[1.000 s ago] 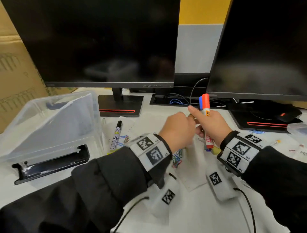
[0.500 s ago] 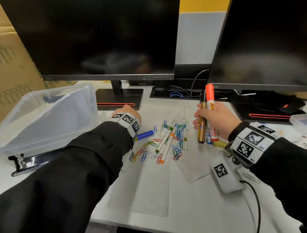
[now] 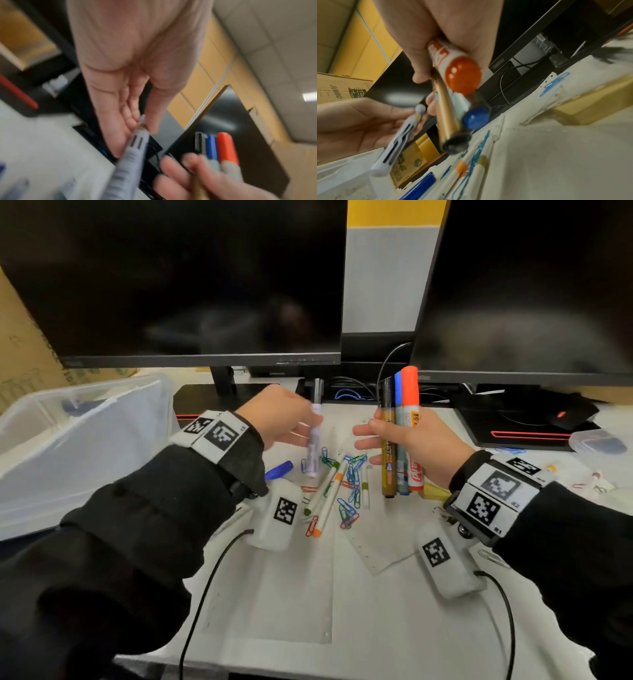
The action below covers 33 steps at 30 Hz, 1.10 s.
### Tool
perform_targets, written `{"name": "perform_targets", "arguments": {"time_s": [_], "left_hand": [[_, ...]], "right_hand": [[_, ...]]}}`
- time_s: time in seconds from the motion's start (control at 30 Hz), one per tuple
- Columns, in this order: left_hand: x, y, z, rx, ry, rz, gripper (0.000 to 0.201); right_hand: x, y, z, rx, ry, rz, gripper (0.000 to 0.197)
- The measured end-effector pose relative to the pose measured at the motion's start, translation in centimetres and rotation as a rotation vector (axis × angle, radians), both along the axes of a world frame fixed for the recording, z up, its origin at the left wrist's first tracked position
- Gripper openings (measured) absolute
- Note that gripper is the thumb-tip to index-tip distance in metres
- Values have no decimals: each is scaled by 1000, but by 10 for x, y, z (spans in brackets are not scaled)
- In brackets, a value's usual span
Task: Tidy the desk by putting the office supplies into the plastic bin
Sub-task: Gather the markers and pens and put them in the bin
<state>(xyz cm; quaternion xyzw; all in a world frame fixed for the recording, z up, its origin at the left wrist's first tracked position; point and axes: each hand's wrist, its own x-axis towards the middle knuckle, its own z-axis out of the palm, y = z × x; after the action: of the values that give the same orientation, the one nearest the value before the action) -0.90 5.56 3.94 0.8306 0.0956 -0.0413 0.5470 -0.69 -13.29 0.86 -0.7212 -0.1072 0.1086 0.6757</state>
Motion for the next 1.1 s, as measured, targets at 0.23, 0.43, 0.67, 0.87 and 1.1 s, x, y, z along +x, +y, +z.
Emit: {"name": "perform_targets", "arguments": {"time_s": [0.23,0.43,0.67,0.87,1.1], "left_hand": [[-22,-25,0,-140,-41,-219,14],[-13,3,-10,762,199,-213,42],[-23,13,-30,1223,315,-296,36],[-17,21,-19,823,153,-43,30],[-22,2,9,-25,-100,19,23]], "right_hand": [[-8,16,-6,-127,-77,59,45],[-9,19,-11,-201,-5,-1,45],[-9,16,-7,-239,-23,-43,25],[-9,20,-5,-172,20,-17,34],[-10,43,-1,-29,-10,27,35]]}}
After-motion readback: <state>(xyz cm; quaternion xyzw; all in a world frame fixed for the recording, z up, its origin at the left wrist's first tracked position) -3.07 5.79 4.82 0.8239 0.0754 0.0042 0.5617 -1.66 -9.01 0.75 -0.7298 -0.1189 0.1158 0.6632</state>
